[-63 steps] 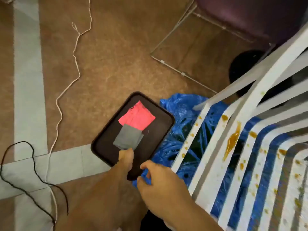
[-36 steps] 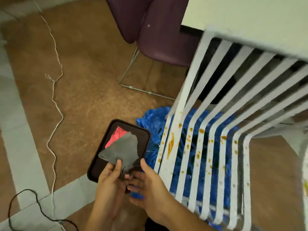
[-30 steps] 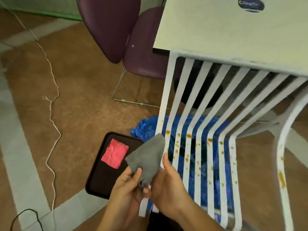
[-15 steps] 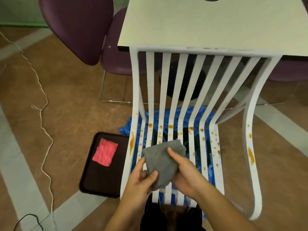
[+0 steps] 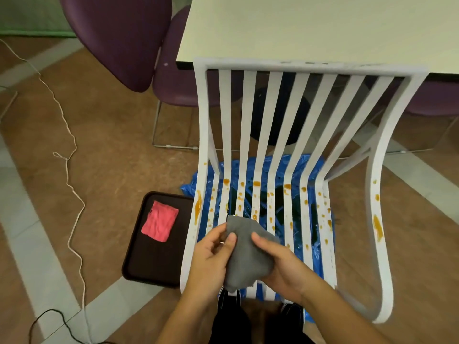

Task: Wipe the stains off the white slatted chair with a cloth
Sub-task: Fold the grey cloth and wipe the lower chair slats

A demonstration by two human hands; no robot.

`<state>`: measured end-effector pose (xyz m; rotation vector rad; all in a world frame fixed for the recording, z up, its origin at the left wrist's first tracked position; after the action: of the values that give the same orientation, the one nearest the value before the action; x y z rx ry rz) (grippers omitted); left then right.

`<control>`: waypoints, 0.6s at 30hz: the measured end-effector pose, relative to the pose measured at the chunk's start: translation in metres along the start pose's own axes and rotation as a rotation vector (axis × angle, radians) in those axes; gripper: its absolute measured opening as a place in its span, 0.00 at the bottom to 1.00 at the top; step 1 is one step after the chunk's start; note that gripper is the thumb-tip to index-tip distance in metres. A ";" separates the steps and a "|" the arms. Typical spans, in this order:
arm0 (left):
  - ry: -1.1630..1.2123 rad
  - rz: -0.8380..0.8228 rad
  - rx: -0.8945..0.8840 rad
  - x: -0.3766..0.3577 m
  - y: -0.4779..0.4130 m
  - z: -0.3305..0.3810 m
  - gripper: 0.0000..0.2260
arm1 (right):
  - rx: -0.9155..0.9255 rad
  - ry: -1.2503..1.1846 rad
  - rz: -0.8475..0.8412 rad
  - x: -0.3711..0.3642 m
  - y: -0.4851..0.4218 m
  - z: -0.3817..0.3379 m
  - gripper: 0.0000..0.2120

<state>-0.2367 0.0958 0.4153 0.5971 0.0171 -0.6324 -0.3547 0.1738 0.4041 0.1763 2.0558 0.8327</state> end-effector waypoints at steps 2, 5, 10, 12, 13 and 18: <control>-0.040 -0.023 0.024 0.003 -0.001 -0.008 0.11 | 0.001 0.073 0.083 0.001 -0.006 0.003 0.20; -0.146 0.086 0.031 0.027 -0.005 -0.022 0.10 | 0.029 0.235 0.151 0.003 -0.014 0.004 0.17; -0.332 0.161 0.051 0.068 -0.009 -0.041 0.10 | 0.016 0.453 0.213 0.004 -0.025 0.012 0.13; -0.438 0.225 0.054 0.084 -0.011 -0.044 0.10 | 0.013 0.464 0.238 0.007 -0.031 0.012 0.10; -0.485 0.279 0.052 0.093 -0.012 -0.045 0.09 | 0.014 0.459 0.245 0.008 -0.034 0.010 0.10; -0.515 0.542 0.116 0.125 -0.026 -0.063 0.07 | 0.020 0.487 0.281 0.014 -0.057 -0.008 0.22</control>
<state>-0.1399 0.0436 0.3255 0.5063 -0.6482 -0.2429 -0.3588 0.1322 0.3627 0.3023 2.5329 1.1106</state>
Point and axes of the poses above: each hand's wrist, its own y-axis away from the middle knuckle, its own x-axis out of the back of the hand, z = x × y, the point moved 4 cm from there along -y, towards the middle knuckle, and after that the axes turned 10 degrees about -z, right-handed, at the moved point
